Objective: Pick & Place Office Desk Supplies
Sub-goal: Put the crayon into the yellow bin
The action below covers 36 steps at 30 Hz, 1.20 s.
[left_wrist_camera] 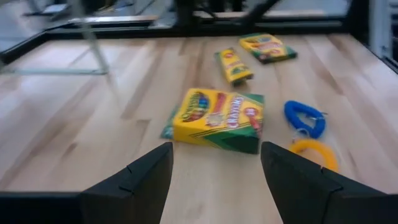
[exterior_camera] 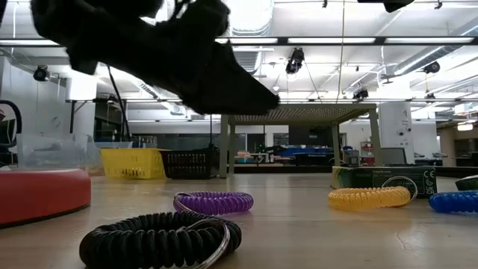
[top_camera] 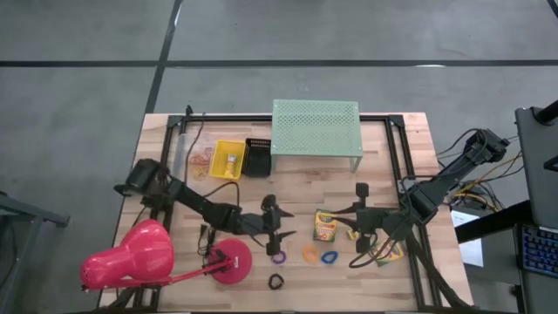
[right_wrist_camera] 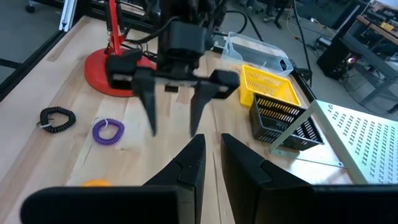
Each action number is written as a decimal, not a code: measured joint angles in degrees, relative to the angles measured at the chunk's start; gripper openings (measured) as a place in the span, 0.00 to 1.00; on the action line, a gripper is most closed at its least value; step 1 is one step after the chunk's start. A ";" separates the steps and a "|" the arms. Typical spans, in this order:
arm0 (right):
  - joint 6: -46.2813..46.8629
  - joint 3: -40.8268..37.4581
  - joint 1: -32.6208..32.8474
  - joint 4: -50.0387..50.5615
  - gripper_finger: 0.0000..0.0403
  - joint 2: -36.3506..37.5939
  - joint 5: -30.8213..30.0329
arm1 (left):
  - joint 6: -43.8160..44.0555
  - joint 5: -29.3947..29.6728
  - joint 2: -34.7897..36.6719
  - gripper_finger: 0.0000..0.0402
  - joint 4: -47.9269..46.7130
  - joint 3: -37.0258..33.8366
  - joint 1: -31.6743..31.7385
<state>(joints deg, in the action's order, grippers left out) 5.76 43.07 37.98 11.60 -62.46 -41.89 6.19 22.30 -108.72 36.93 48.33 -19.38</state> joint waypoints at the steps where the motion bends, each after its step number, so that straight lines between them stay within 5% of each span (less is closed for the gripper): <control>1: 0.00 0.00 0.00 0.00 0.12 0.00 0.00 | -1.28 -1.45 -0.95 0.62 0.24 1.01 0.11; 15: 0.02 0.00 -0.01 -0.02 0.12 0.00 0.00 | -9.18 -9.55 -11.88 0.62 -2.93 15.85 3.75; 36: 0.02 0.00 0.00 -0.09 0.12 0.00 0.00 | -10.31 -21.70 -17.69 0.60 -1.10 18.70 10.37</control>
<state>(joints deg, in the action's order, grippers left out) 5.78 43.07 37.98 11.51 -62.46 -41.89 -4.12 0.60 -126.41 35.84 67.02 -9.02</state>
